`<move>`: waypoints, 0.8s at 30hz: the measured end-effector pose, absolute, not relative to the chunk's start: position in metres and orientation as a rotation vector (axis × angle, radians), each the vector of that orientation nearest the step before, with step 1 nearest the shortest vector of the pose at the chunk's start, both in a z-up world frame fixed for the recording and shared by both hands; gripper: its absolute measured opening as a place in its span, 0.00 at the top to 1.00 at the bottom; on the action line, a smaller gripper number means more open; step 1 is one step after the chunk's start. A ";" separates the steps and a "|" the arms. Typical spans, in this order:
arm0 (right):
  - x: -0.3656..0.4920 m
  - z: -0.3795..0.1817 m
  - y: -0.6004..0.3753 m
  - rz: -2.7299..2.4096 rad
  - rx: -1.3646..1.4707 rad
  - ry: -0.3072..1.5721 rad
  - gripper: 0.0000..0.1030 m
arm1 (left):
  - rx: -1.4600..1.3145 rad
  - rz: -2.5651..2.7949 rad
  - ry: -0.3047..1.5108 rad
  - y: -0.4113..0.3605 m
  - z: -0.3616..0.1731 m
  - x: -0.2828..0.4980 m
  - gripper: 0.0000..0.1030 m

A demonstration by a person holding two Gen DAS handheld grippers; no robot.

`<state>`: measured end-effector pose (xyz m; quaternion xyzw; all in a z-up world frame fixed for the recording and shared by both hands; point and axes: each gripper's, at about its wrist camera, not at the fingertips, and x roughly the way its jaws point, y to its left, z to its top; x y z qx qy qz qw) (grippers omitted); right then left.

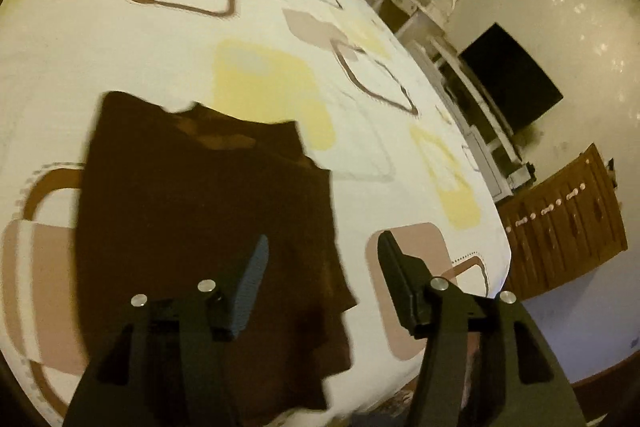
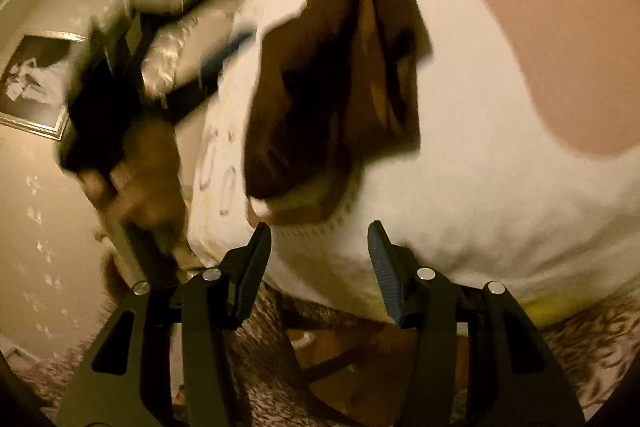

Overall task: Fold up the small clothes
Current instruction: 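Smooth the folded sweater with the left gripper while the right gripper straightens its edge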

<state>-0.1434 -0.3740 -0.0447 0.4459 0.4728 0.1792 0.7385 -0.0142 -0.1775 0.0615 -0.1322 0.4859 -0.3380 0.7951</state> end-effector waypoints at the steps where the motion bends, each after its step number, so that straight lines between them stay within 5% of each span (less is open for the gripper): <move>1: -0.139 -0.038 -0.381 0.394 1.001 1.012 0.51 | -0.281 -0.710 1.040 -0.171 0.061 -0.015 0.44; 4: -0.125 -0.028 -0.401 0.394 1.051 0.965 0.47 | -0.290 -0.625 1.041 -0.136 0.051 -0.016 0.35; 13: -0.056 -0.054 -0.404 0.362 1.158 0.978 0.46 | -0.463 -0.500 1.119 -0.049 0.006 -0.019 0.35; 24: -0.017 -0.067 -0.398 0.375 1.198 0.960 0.45 | -0.483 -0.527 1.151 -0.040 -0.014 -0.023 0.35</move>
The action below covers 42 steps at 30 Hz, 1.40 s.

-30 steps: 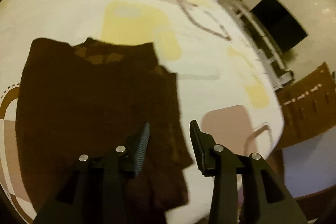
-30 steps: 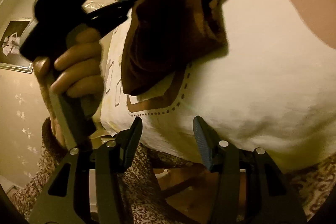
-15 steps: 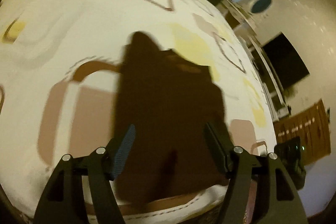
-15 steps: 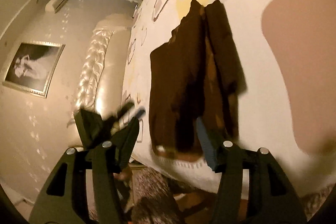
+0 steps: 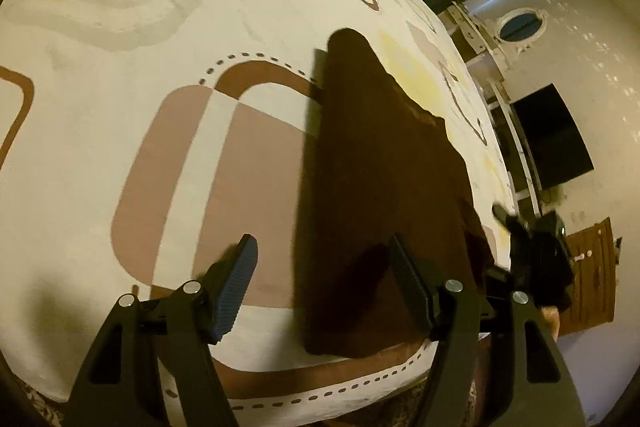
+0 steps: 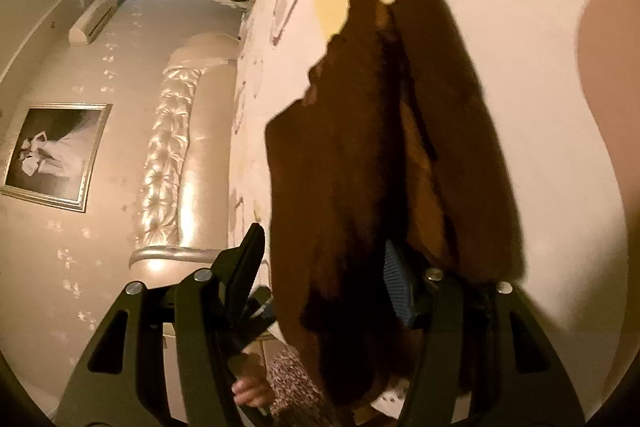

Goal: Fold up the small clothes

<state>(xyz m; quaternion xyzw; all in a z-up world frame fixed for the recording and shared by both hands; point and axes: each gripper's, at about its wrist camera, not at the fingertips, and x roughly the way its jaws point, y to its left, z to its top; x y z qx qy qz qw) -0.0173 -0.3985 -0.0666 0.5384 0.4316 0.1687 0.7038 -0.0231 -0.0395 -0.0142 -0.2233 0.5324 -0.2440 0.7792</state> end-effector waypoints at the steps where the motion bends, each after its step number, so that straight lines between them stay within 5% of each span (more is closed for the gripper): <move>1: -0.015 -0.066 -0.399 0.377 1.197 0.954 0.44 | -0.473 -0.532 1.148 -0.041 -0.014 -0.024 0.35; 9: 0.019 -0.074 -0.399 0.364 1.165 0.980 0.49 | -0.432 -0.557 1.150 -0.053 -0.016 -0.027 0.35; 11: 0.029 -0.070 -0.397 0.349 1.096 1.000 0.74 | -0.437 -0.559 1.152 -0.054 -0.016 -0.027 0.35; 13: 0.039 -0.066 -0.396 0.328 1.027 1.031 0.89 | -0.438 -0.560 1.151 -0.055 -0.015 -0.026 0.35; 16: 0.045 -0.052 -0.397 0.323 0.958 1.011 0.90 | -0.430 -0.574 1.136 -0.060 -0.009 -0.025 0.35; 22: 0.051 -0.020 -0.409 0.311 0.864 0.890 0.91 | -0.355 -0.593 1.087 -0.077 0.002 -0.019 0.35; 30: 0.044 -0.084 -0.439 0.230 0.989 0.947 0.90 | -0.348 -0.598 1.133 -0.087 -0.015 -0.012 0.31; 33: 0.039 -0.082 -0.443 0.246 1.065 0.938 0.84 | -0.366 -0.596 1.141 -0.083 -0.017 -0.012 0.31; 36: 0.018 -0.064 -0.443 0.255 1.045 0.915 0.62 | -0.379 -0.616 1.131 -0.076 -0.014 -0.017 0.31; 42: -0.049 -0.052 -0.438 0.241 1.028 0.946 0.58 | -0.351 -0.700 1.102 -0.070 -0.008 -0.044 0.31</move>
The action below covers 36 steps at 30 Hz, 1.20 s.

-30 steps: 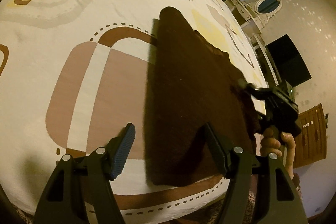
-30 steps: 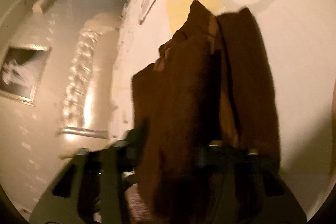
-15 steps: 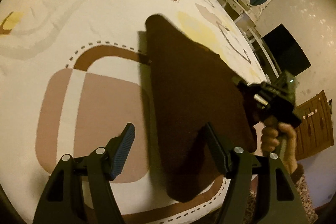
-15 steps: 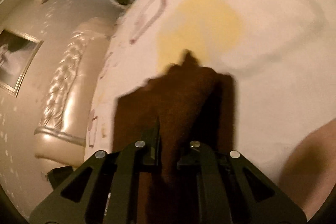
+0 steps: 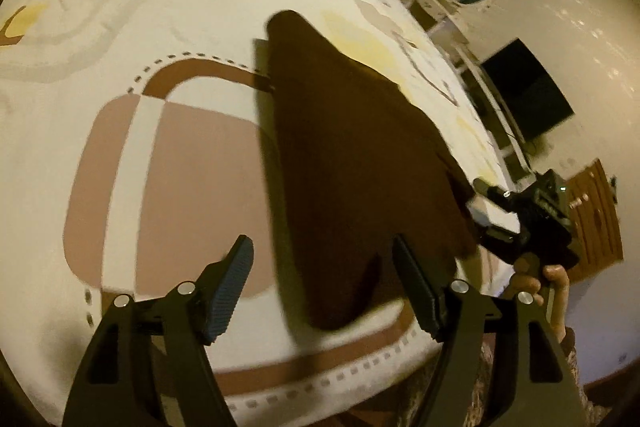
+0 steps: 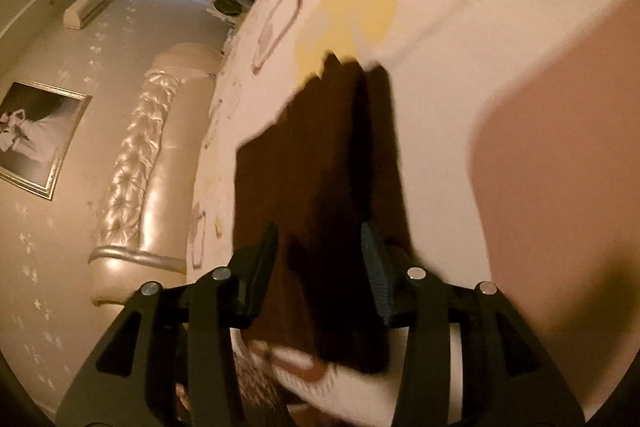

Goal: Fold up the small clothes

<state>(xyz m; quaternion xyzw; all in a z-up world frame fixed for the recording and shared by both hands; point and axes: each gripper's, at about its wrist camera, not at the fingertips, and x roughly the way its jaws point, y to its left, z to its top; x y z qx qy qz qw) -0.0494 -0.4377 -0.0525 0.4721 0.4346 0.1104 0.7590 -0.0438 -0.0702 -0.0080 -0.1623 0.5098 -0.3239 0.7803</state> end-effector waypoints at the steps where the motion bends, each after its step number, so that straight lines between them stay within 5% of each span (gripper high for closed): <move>1: -0.057 -0.054 -0.437 0.246 1.037 0.957 0.59 | -0.327 -0.723 1.094 -0.073 -0.006 -0.051 0.31; 12: -0.084 -0.058 -0.417 0.277 1.076 0.988 0.59 | 0.055 -0.654 0.960 -0.117 -0.005 -0.083 0.31; 30: -0.084 -0.055 -0.409 0.251 1.028 1.011 0.66 | -0.091 -0.545 1.017 -0.079 -0.018 -0.067 0.31; 31: -0.083 -0.054 -0.407 0.249 1.021 1.013 0.68 | -0.113 -0.539 1.018 -0.077 -0.017 -0.066 0.31; 34: -0.079 -0.050 -0.399 0.277 1.002 1.022 0.96 | -0.184 -0.515 1.021 -0.064 -0.015 -0.060 0.31; 36: -0.079 -0.044 -0.394 0.293 0.987 1.013 0.97 | -0.199 -0.486 1.018 -0.057 -0.014 -0.056 0.31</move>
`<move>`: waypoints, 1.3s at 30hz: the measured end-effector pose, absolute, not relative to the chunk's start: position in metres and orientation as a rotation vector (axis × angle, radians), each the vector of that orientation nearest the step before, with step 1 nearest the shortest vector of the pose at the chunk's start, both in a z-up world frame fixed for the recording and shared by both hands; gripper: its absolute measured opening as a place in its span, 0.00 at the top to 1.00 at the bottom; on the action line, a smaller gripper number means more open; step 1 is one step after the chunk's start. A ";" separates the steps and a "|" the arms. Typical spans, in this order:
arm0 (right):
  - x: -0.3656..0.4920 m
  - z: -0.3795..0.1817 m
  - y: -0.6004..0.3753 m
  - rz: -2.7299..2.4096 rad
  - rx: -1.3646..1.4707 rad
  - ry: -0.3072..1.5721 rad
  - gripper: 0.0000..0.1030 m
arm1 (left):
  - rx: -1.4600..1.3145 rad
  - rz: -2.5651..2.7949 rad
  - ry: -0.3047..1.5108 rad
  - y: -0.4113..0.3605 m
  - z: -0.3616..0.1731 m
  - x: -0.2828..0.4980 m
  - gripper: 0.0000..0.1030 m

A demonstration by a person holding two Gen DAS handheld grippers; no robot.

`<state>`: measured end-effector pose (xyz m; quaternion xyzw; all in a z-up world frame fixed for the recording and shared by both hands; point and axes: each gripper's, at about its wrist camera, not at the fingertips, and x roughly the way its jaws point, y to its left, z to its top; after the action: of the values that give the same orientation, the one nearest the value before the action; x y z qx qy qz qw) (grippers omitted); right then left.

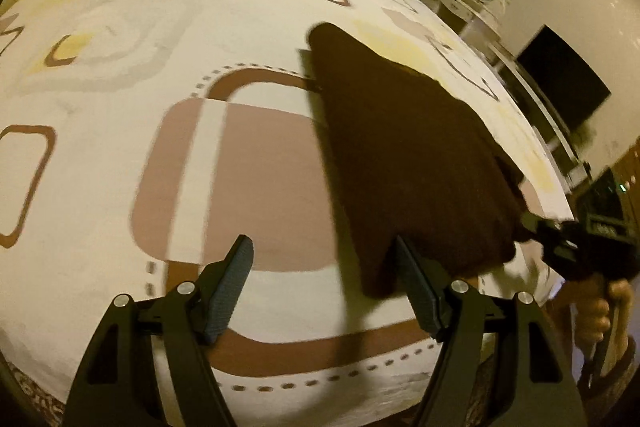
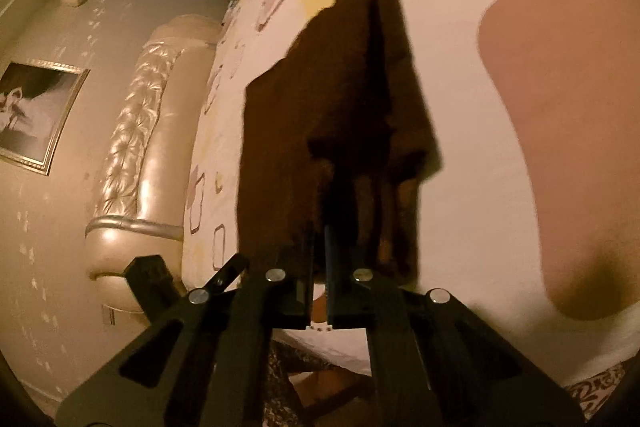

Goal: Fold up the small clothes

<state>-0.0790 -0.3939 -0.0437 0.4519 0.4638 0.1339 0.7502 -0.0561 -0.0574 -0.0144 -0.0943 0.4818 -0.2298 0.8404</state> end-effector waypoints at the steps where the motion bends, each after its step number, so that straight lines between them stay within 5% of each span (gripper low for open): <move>1: -0.079 -0.041 -0.392 0.297 0.979 1.012 0.97 | -0.210 -0.462 1.013 -0.052 -0.014 -0.054 0.31; 12: -0.095 -0.069 -0.409 0.209 1.024 1.029 0.97 | -0.297 -0.521 1.060 -0.047 -0.018 -0.056 0.31; 19: -0.099 -0.063 -0.413 0.191 1.031 0.984 0.76 | -0.334 -0.536 1.068 -0.053 -0.022 -0.053 0.26; 33: -0.092 -0.044 -0.398 0.194 0.907 0.972 0.75 | -0.391 -0.585 1.127 -0.077 -0.025 -0.047 0.24; 36: -0.085 -0.055 -0.391 0.219 0.910 1.009 0.76 | -0.339 -0.573 1.128 -0.082 -0.024 -0.048 0.37; 38: -0.082 -0.059 -0.387 0.229 0.914 1.027 0.98 | -0.304 -0.583 1.144 -0.086 -0.024 -0.048 0.62; 39: -0.082 -0.060 -0.385 0.240 0.914 1.033 0.97 | -0.301 -0.595 1.153 -0.088 -0.024 -0.048 0.67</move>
<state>-0.0815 -0.3851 -0.0600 0.4206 0.4751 0.1102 0.7650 -0.0476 -0.0879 -0.0243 -0.1396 0.5349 -0.2760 0.7863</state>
